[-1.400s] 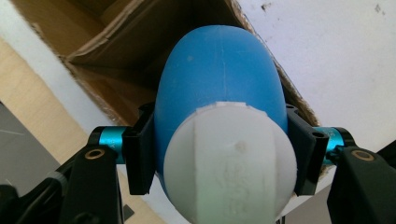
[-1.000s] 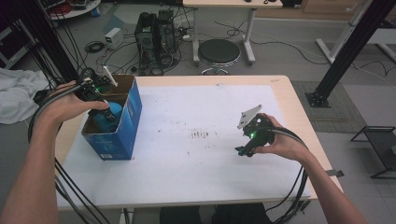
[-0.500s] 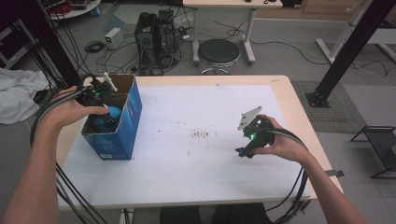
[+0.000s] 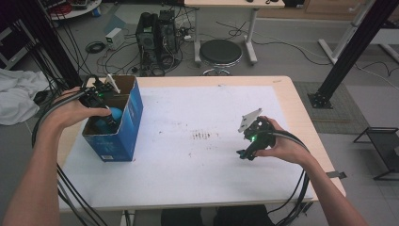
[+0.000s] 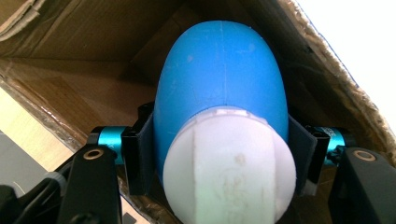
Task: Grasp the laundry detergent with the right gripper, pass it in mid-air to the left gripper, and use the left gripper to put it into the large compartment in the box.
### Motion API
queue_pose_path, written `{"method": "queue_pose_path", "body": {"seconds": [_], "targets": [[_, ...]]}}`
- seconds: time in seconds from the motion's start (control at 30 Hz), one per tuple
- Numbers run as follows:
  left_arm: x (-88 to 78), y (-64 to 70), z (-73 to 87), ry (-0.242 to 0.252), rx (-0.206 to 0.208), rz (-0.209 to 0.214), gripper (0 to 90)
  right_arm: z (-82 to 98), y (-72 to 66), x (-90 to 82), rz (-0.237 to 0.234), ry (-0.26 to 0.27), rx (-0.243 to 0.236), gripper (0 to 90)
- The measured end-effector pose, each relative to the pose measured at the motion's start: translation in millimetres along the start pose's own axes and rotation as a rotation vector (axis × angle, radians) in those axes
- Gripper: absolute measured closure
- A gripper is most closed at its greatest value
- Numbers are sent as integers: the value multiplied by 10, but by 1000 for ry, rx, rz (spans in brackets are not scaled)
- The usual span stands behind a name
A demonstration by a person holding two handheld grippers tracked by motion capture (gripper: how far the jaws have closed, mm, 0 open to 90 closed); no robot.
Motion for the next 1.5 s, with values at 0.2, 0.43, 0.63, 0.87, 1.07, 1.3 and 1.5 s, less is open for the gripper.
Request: {"method": "queue_pose_path", "body": {"seconds": [0.2,0.43,0.63,0.87,1.07,1.3,1.5], "targets": [[11,9,-9,8,-14,-1,372,4,2,-4,7,-1,14,114],[12,15,-10,12,-18,6,360,0,9,4,2,0,0,114],[3,4,-2,-16,9,3,337,1,7,5,3,0,3,114],[-15,30,-47,25,-30,-5,317,6,-2,4,3,-5,7,114],[-99,12,-63,13,-11,-15,316,6,-8,4,4,-3,7,114],[-237,12,-87,16,-7,-29,316,12,-3,-2,3,-2,13,114],[-349,3,-105,33,-8,-42,316,16,0,-3,5,-5,5,114]]}}
Point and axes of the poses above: each handheld gripper's, and its own axes: x roughly forward along the jaws, z roughly out of its underside, y roughly to its right, the point moved 7 cm from there along x, roughly forward along the jaws, and after that the axes turned 2 degrees about -x, right-handed, at the moved point
